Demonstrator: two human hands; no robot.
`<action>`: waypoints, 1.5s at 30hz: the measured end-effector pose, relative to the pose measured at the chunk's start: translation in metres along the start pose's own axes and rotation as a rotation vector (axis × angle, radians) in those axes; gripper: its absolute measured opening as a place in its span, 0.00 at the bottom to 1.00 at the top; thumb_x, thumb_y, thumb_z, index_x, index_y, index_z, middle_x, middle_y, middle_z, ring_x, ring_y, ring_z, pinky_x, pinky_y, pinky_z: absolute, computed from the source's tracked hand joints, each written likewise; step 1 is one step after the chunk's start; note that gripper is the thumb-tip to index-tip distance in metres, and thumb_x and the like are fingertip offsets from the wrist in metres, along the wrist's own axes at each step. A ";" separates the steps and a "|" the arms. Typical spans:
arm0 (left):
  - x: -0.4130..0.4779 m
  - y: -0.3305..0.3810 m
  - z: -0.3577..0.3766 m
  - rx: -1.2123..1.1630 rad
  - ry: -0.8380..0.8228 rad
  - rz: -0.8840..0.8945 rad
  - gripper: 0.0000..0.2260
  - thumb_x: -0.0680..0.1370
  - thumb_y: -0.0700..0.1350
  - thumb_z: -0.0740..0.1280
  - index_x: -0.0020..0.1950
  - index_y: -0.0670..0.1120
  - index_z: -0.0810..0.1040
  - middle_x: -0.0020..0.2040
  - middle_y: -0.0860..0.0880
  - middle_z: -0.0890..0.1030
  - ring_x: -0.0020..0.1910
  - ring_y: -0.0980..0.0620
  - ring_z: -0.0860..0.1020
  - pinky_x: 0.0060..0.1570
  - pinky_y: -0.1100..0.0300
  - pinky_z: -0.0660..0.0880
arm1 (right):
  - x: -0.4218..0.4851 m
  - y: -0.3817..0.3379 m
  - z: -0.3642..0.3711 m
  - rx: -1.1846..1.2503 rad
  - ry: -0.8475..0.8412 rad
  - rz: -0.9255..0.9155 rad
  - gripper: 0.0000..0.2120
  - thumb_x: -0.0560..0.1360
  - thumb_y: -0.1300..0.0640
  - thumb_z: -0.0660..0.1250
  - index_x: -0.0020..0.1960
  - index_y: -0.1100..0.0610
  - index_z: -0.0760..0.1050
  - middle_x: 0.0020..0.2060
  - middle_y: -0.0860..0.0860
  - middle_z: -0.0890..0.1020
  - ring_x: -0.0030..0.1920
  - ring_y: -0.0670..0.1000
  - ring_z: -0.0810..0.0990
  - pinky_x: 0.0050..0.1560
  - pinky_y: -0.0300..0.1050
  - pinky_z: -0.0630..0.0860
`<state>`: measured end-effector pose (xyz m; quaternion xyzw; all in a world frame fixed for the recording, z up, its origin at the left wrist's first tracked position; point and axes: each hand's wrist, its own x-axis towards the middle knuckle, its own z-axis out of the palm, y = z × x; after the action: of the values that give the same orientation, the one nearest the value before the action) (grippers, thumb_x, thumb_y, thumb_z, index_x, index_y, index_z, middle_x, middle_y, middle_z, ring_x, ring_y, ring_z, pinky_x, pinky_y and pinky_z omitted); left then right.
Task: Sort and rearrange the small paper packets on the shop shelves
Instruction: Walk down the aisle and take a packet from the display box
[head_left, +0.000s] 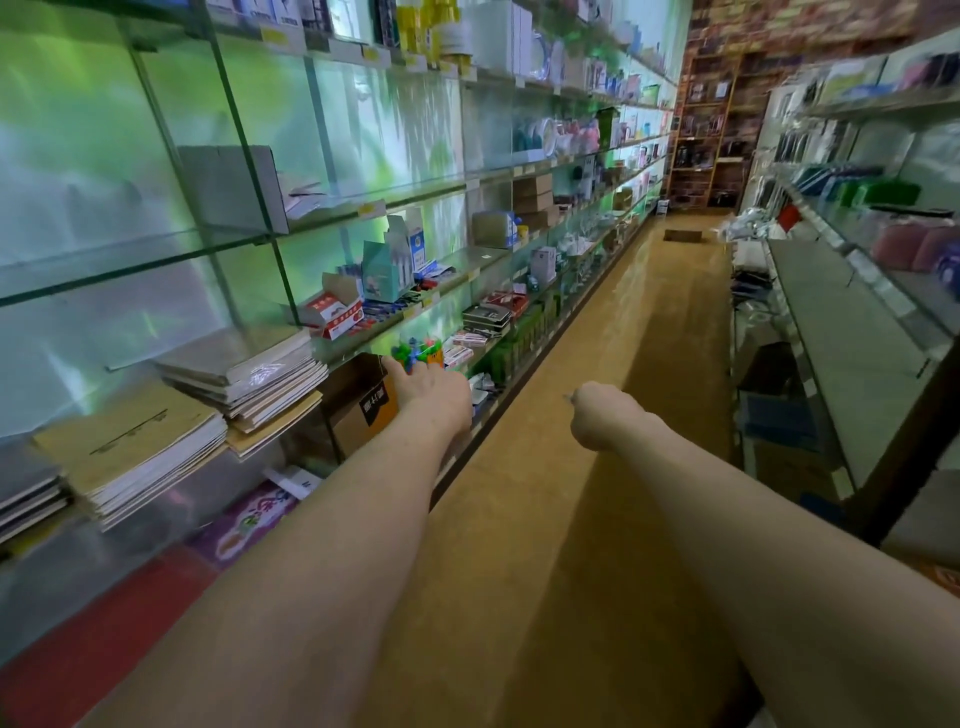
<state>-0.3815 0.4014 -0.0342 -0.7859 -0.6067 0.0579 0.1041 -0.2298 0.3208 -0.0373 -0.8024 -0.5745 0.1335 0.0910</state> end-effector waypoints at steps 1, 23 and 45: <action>0.013 0.002 -0.002 0.001 0.003 0.007 0.02 0.76 0.43 0.63 0.48 0.48 0.73 0.57 0.45 0.75 0.63 0.42 0.70 0.69 0.32 0.48 | 0.013 0.000 -0.002 0.000 0.004 -0.005 0.16 0.78 0.68 0.55 0.64 0.63 0.71 0.54 0.59 0.78 0.51 0.57 0.79 0.51 0.48 0.79; 0.322 0.103 -0.060 0.082 0.105 0.104 0.04 0.75 0.39 0.62 0.46 0.48 0.71 0.58 0.45 0.75 0.63 0.42 0.71 0.69 0.32 0.50 | 0.316 0.063 -0.092 0.005 0.080 -0.011 0.12 0.77 0.69 0.56 0.58 0.63 0.73 0.42 0.56 0.76 0.41 0.54 0.76 0.37 0.43 0.74; 0.626 0.250 -0.091 0.014 0.164 0.318 0.06 0.74 0.36 0.60 0.46 0.46 0.71 0.57 0.42 0.74 0.64 0.42 0.69 0.69 0.31 0.47 | 0.599 0.168 -0.158 -0.009 0.159 0.206 0.09 0.77 0.67 0.59 0.54 0.62 0.75 0.46 0.56 0.79 0.45 0.56 0.80 0.46 0.46 0.80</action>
<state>0.0343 0.9375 0.0176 -0.8732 -0.4640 0.0134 0.1483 0.1535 0.8342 -0.0033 -0.8655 -0.4807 0.0754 0.1186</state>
